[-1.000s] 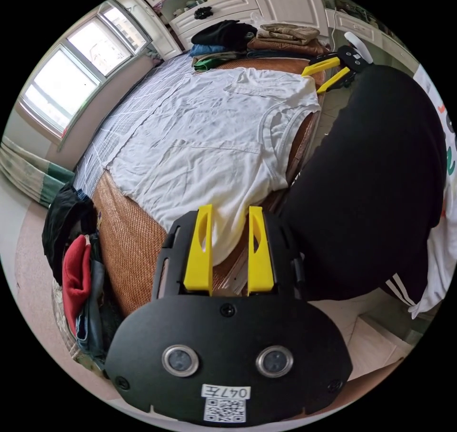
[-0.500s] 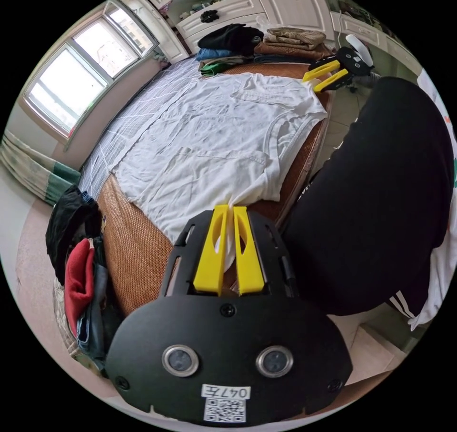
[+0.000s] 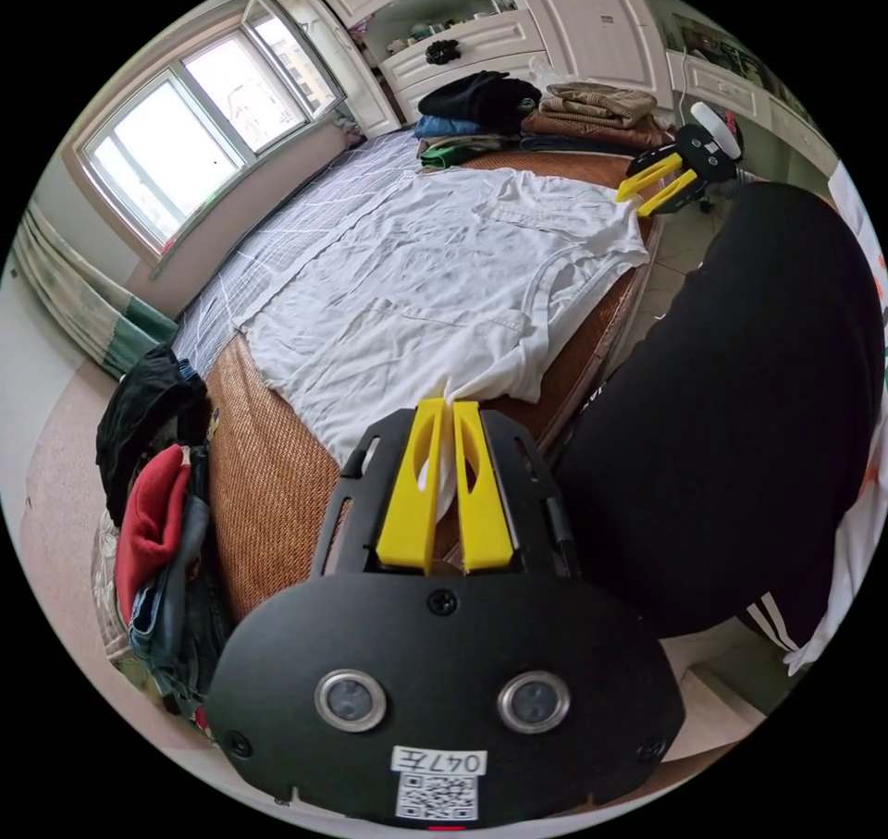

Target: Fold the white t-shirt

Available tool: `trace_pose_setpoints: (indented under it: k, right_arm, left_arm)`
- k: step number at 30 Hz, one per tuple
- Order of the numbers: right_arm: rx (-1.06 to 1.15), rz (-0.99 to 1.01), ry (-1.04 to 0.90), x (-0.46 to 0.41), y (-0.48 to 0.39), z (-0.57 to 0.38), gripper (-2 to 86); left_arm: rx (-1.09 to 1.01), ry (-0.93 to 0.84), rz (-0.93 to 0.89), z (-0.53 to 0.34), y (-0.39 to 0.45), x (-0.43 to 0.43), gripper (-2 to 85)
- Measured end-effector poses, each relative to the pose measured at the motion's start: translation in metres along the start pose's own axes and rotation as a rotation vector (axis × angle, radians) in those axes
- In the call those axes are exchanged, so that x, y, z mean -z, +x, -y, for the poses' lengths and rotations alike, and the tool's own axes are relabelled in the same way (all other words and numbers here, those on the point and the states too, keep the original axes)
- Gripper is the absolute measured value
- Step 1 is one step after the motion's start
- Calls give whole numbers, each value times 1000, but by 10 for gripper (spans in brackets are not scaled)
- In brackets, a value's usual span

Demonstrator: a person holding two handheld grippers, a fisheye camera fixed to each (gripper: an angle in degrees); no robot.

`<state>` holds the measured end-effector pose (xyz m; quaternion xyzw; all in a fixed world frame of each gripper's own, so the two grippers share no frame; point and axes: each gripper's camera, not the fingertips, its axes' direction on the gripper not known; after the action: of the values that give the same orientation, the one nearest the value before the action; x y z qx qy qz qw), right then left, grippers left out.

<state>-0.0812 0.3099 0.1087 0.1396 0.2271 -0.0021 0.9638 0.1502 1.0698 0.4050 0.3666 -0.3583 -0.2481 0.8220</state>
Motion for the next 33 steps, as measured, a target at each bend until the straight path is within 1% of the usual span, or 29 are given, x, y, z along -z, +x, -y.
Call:
trace_pose_setpoints:
  k: [2,6,8,12,16,20,24,27,30,32,33]
  right_arm:
    - [8,-32,20,-4,4,2,9]
    - [-53,15,13,-9,24,7,1]
    - [-118,44,56,6,41,5,0]
    - [-172,27,128,44,62,-6,-1]
    - [-119,-5,143,87,72,-11,-1]
    - [-47,62,189,135,82,-19,-1]
    - [-18,100,224,163,96,-25,-1]
    - [-24,127,245,156,119,-24,-1]
    - [-32,135,230,117,157,-10,-2]
    - [-41,159,182,71,199,6,-1]
    - [-47,172,167,58,212,11,-1]
  left_arm:
    - [17,17,2,-1,-5,-10,-1]
    - [64,69,12,-6,-12,-21,-2]
    - [102,112,33,-11,-16,-20,-3]
    - [121,156,57,-16,-16,-14,-3]
    - [95,183,43,-16,-9,0,-3]
    - [16,166,34,-10,14,25,-2]
    - [-55,150,-3,3,26,31,-2]
    - [-98,136,-23,29,14,-4,-2]
    - [-132,90,-86,73,-31,-83,-1]
    - [-128,29,-185,120,-87,-167,0]
    - [-123,9,-210,132,-102,-189,1]
